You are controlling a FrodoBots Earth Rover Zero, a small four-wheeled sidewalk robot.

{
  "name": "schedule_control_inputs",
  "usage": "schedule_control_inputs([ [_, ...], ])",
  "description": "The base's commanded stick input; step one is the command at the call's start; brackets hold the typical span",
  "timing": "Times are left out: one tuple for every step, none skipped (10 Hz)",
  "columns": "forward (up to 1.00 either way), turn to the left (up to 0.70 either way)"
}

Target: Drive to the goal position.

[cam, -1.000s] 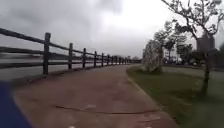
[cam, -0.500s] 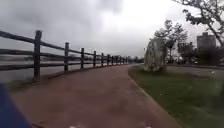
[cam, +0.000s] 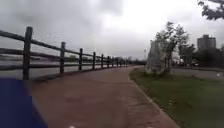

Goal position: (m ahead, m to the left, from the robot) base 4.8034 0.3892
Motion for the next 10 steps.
schedule_control_inputs([
  [0.85,0.04],
  [0.85,0.07],
  [0.85,0.08],
  [0.85,0.05],
  [0.85,0.05],
  [0.85,0.05],
  [0.85,0.0],
  [0.85,0.0],
  [0.85,0.07],
  [0.85,0.03],
])
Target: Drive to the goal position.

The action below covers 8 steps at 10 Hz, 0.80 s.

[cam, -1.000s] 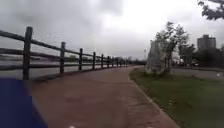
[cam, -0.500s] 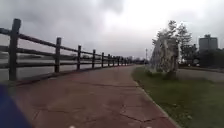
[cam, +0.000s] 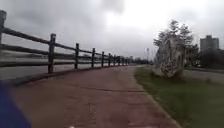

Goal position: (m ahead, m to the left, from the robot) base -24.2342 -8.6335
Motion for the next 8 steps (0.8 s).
schedule_control_inputs([
  [0.85,-0.04],
  [0.85,-0.1],
  [0.85,-0.27],
  [0.85,-0.34],
  [0.85,-0.34],
  [0.85,-0.34],
  [0.85,-0.14],
  [0.85,0.02],
])
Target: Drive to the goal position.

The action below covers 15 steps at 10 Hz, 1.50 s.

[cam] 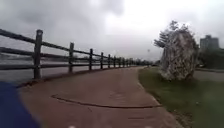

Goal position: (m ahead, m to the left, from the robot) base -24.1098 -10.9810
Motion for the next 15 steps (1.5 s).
schedule_control_inputs([
  [0.85,0.06],
  [0.85,0.1],
  [0.85,0.14],
  [0.85,0.04],
  [0.85,0.1],
  [0.85,0.0],
  [0.85,0.0],
  [0.78,0.0],
  [0.22,0.0],
  [0.0,0.0],
  [0.0,0.01],
  [0.0,0.32],
  [0.0,0.17],
  [0.0,0.7],
  [0.0,0.85],
])
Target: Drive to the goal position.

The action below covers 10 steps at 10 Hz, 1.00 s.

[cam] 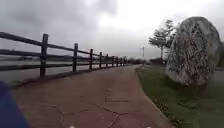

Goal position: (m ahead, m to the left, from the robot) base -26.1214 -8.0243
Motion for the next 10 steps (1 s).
schedule_control_inputs([
  [0.0,0.85],
  [0.0,0.85],
  [0.0,0.85],
  [0.0,0.85],
  [0.0,0.85],
  [0.0,0.85],
  [0.0,0.85],
  [0.0,0.85],
  [0.0,0.85],
  [0.0,0.85],
])
